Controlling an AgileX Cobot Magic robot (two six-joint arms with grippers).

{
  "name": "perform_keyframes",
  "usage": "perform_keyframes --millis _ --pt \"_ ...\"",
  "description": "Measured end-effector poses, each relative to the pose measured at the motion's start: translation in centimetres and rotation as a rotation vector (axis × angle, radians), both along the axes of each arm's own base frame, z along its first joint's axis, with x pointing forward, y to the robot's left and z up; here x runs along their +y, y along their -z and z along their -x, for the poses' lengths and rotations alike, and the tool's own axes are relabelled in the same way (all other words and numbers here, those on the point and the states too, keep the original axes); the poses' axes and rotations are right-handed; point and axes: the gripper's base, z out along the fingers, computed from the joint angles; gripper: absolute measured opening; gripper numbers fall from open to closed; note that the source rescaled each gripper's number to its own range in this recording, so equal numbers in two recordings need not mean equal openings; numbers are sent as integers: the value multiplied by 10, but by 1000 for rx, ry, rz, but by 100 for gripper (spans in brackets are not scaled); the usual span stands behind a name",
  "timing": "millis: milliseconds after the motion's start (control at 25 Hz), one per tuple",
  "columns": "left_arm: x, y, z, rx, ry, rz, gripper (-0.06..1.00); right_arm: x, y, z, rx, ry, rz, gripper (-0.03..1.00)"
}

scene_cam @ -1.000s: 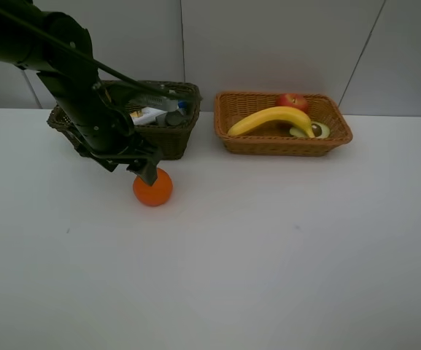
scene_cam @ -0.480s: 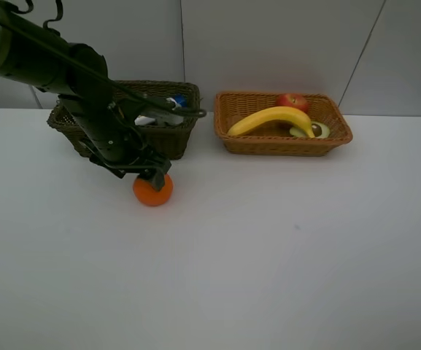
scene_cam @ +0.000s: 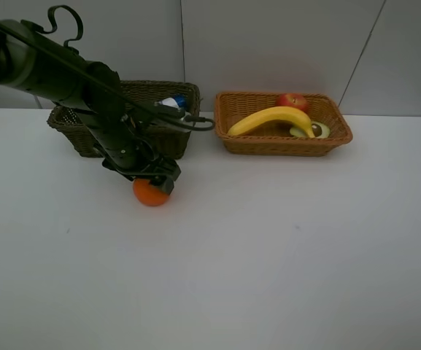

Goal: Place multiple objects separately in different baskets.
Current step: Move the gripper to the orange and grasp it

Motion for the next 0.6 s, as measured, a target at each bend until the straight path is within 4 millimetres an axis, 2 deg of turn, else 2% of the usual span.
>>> perform_keyframes --millis 600 --pt "-1 -1 -2 -23 -2 9 100 0 0 0 0 0 0 81"
